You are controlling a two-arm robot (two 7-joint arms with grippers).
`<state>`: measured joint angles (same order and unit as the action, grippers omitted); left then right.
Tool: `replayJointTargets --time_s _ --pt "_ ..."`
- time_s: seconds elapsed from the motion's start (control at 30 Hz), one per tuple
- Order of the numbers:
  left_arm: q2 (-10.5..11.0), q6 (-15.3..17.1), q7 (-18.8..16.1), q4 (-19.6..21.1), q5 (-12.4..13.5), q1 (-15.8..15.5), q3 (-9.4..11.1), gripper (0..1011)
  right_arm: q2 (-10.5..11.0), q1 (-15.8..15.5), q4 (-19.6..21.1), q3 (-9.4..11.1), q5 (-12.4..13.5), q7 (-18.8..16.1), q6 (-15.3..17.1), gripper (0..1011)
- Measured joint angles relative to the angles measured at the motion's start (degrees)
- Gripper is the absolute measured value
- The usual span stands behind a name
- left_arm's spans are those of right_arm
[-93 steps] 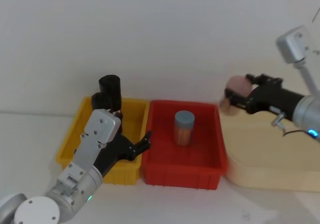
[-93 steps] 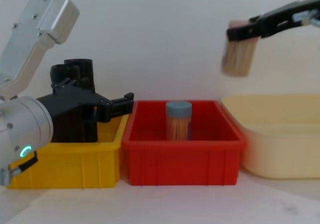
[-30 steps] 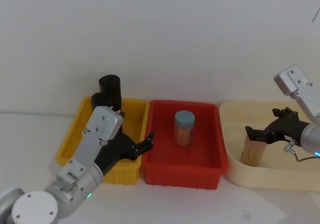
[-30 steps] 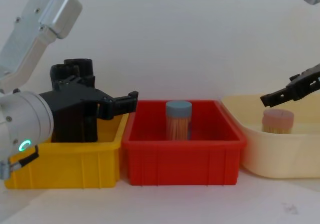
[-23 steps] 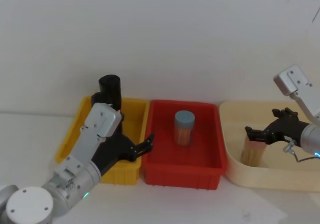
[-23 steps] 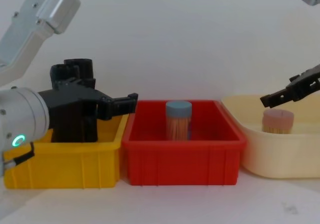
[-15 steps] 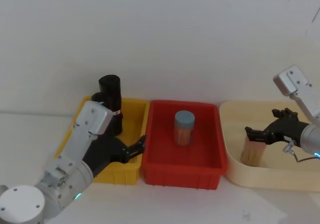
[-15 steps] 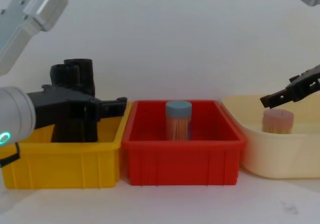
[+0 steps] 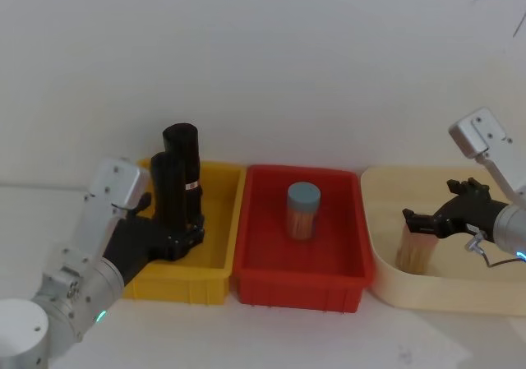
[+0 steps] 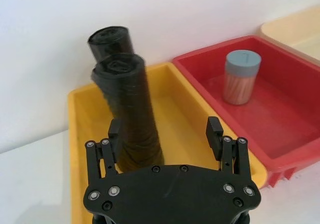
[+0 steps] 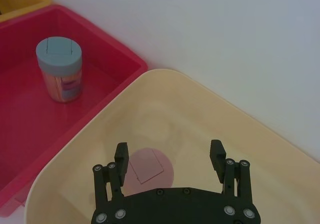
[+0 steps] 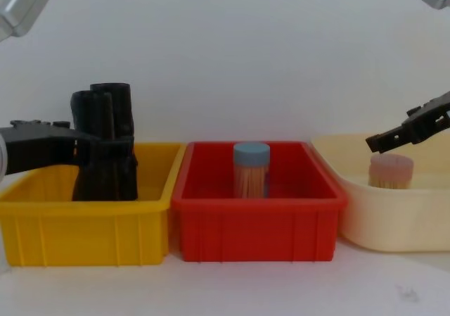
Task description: Pick up the garbage bag with the one hand and transfer it to the other hand.
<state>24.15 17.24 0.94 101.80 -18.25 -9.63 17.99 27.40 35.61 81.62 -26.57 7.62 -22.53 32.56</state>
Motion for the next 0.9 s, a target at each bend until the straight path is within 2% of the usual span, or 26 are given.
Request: replayJointTargets --time_s 0.3,0.8,0.9 --pt "-1.0 0.9 0.6 -3.7 -0.4 -2.9 -0.8 1001 0.0 0.0 0.0 0.0 0.0 0.0 0.0 1001" --pt "-3.3 0.7 3.3 -11.8 -0.5 -9.3 -0.5 1001 0.0 0.0 0.0 0.0 0.0 0.0 0.0 1001" --pt "-3.7 0.6 3.6 -12.9 -0.4 -10.1 -0.4 949 0.0 0.0 0.0 0.0 0.0 0.0 0.0 1001"
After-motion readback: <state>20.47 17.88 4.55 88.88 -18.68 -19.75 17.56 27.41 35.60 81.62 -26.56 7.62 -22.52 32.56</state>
